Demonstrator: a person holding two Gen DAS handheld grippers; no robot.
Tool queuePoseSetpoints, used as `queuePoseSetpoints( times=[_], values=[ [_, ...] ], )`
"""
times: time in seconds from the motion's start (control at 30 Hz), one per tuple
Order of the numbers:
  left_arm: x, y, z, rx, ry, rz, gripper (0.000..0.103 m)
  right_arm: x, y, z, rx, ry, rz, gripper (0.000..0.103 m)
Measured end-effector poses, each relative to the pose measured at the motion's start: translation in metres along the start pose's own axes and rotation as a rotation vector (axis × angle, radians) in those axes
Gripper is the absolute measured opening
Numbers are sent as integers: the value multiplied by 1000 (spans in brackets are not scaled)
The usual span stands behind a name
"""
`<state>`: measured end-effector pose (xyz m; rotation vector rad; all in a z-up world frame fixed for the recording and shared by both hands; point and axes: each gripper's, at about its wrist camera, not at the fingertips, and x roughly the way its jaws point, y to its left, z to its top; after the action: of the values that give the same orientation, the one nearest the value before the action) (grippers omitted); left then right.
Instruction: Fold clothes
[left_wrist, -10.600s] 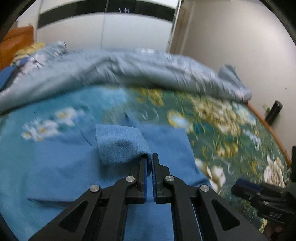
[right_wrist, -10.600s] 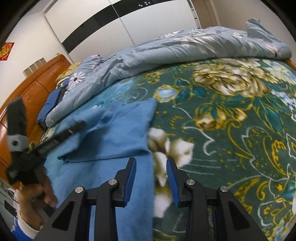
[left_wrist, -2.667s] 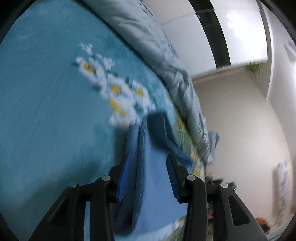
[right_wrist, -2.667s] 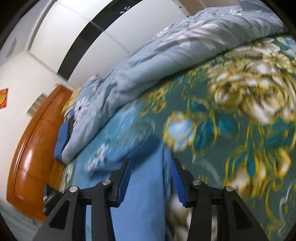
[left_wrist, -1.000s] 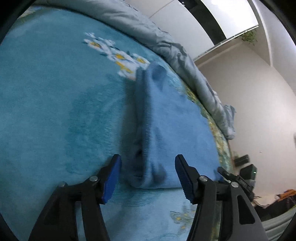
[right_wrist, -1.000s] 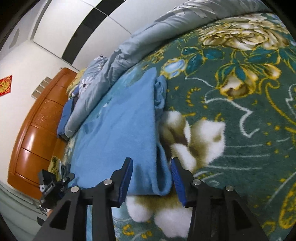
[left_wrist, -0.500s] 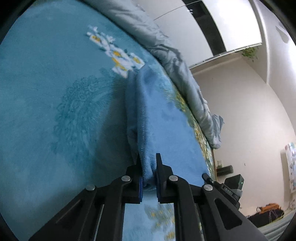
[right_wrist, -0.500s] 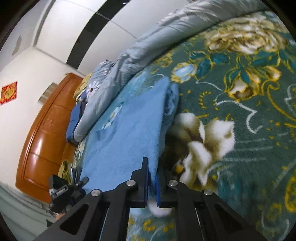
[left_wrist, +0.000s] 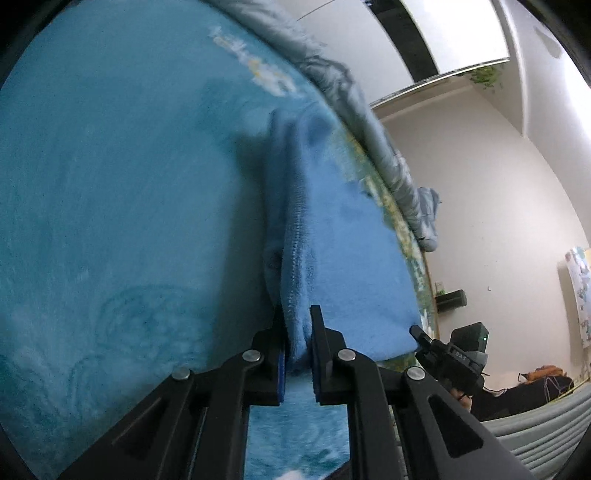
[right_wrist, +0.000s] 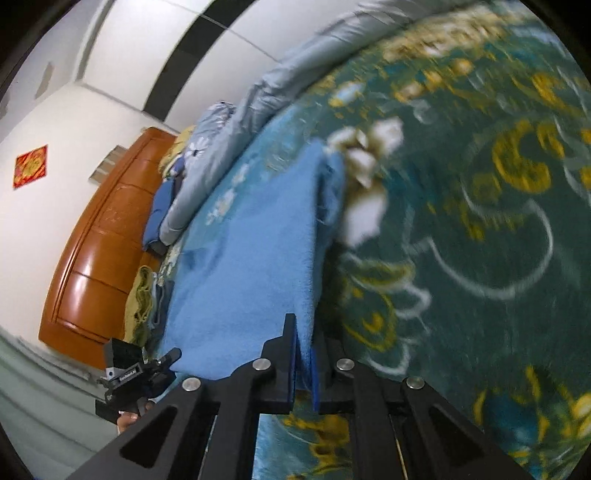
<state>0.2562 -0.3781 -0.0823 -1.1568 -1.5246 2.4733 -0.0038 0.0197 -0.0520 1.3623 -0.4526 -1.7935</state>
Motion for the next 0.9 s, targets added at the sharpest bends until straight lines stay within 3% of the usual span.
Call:
queuePoseSetpoints(
  times=[0.17,0.33,0.37,0.47,0.57,0.63,0.87,0.9],
  values=[
    [-1,4,-1,7,-1,-42,13,6,-14,-6,42,6,13,6],
    [-16,-15,9,115,-24,19,21,2,1,-4,-38,12,-24,10],
    [-17,-18,15,124,-37,31,29,1,4,-3,-57,12,-29,10],
    [-15,-26,39,152,-71,77,35,1,11,-1,-104,13,-59,11],
    [0,-39,70,200,-85,128,37,-1,9,3,-107,-14,-104,26],
    [11,-47,90,232,-93,162,40,-2,8,6,-99,-21,-102,29],
    [44,-62,128,306,-125,215,40,-2,5,11,-91,-25,-98,29],
    [46,-62,130,305,-135,220,33,-1,5,11,-90,-25,-96,29]
  ],
)
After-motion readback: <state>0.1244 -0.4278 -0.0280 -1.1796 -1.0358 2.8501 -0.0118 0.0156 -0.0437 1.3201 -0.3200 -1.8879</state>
